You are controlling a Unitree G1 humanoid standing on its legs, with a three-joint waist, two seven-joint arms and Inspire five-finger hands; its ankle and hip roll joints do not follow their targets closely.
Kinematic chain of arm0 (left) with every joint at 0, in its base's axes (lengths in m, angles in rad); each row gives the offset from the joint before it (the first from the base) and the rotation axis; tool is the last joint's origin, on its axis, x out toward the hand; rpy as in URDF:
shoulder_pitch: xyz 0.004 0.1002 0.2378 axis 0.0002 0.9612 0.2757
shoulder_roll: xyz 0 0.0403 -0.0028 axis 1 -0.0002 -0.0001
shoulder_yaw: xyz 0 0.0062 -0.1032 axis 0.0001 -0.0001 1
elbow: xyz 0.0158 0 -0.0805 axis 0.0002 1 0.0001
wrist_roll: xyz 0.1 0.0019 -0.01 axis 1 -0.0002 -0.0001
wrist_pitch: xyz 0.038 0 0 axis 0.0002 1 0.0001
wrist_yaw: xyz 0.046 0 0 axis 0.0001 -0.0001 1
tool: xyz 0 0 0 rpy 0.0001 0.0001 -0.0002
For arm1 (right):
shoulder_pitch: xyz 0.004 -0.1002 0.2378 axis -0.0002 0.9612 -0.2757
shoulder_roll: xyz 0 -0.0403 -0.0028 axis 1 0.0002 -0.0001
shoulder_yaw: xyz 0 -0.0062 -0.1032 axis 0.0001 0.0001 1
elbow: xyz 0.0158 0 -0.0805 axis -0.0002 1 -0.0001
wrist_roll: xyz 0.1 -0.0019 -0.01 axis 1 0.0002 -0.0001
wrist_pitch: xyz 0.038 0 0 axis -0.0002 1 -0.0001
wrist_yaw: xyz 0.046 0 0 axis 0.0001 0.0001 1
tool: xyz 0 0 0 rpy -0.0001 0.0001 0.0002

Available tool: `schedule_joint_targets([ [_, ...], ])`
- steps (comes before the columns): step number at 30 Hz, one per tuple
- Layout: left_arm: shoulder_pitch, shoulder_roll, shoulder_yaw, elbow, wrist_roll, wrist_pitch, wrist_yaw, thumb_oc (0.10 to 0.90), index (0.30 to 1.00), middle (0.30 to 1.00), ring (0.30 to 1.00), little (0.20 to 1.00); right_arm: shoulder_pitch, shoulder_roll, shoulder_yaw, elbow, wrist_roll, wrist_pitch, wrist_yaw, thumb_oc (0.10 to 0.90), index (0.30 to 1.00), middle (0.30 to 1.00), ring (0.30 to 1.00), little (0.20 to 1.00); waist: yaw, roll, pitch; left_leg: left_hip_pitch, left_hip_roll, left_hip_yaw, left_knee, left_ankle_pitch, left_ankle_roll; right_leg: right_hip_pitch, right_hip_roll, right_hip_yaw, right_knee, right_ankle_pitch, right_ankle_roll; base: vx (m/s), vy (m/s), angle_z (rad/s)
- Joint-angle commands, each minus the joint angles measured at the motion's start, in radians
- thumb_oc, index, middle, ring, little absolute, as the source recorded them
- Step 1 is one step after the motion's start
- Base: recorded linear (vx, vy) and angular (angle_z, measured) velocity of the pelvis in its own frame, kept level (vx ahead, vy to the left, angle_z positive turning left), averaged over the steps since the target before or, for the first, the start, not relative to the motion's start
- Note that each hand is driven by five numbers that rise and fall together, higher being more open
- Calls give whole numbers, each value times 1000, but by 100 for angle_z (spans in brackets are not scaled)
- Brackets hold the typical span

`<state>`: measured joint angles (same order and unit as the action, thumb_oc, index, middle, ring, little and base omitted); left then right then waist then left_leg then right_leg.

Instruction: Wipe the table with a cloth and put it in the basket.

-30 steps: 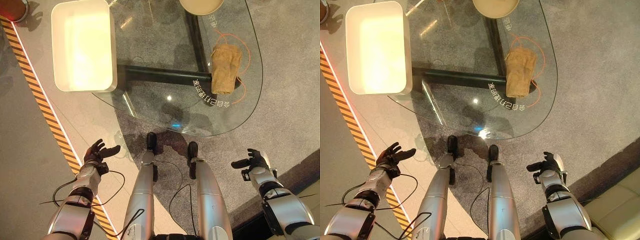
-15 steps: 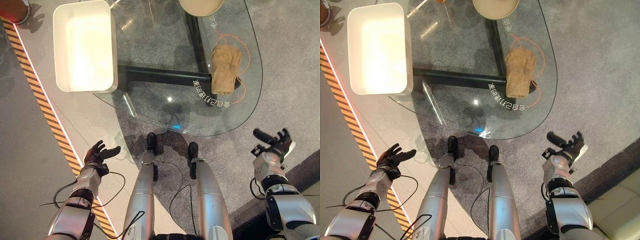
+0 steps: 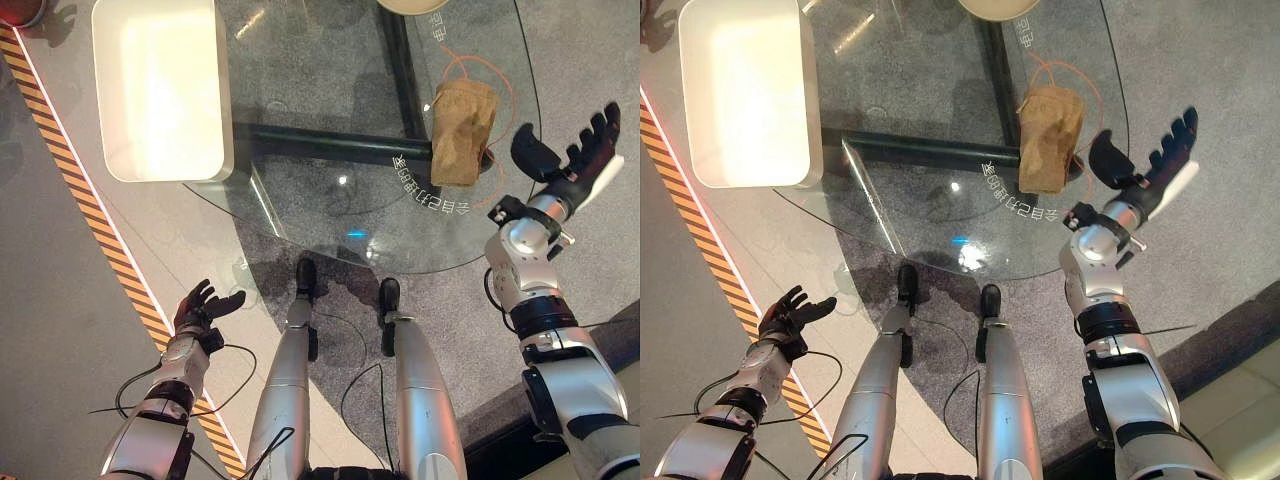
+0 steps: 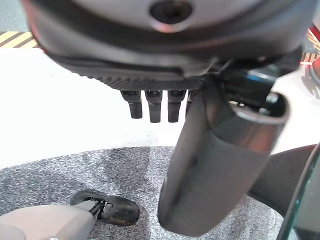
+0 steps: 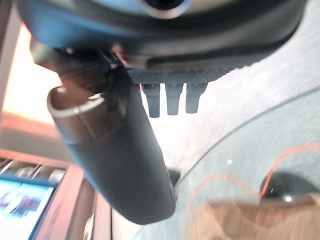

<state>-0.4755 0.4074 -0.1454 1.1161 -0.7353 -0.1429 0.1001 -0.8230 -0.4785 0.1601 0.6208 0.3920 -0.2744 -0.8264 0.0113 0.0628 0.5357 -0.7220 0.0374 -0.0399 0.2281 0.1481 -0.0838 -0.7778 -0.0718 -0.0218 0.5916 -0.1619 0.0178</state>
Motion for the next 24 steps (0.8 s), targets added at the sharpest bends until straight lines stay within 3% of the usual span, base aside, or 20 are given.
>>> schedule_joint_targets([
  [1, 30, 5, 0, 31, -30, -48, 25, 800, 900, 900, 900, 900, -35, -88, 11, -116, -127, 6, -44, 800, 900, 900, 900, 900, -8, -2, -16, 8, -20, -12, 133, -157, 30, 40, -44, -11, -173, 107, 43, 0, 0, 0],
  [16, 37, -29, -5, 39, -16, -63, 6, 800, 900, 900, 900, 900, -100, -25, 159, -108, -154, 197, 20, 800, 900, 900, 900, 900, 12, 25, -16, 38, -33, 6, 109, -145, 27, 66, -61, -26, -186, 98, 29, 0, 5, 0],
  [24, 40, -48, -19, 44, -12, -70, 3, 800, 900, 900, 900, 900, -131, -7, 199, 17, -50, 280, 21, 800, 900, 900, 900, 900, 22, 42, -16, 49, -34, 16, 102, -141, 28, 71, -66, -33, -180, 93, 21, 2, 4, 1],
])
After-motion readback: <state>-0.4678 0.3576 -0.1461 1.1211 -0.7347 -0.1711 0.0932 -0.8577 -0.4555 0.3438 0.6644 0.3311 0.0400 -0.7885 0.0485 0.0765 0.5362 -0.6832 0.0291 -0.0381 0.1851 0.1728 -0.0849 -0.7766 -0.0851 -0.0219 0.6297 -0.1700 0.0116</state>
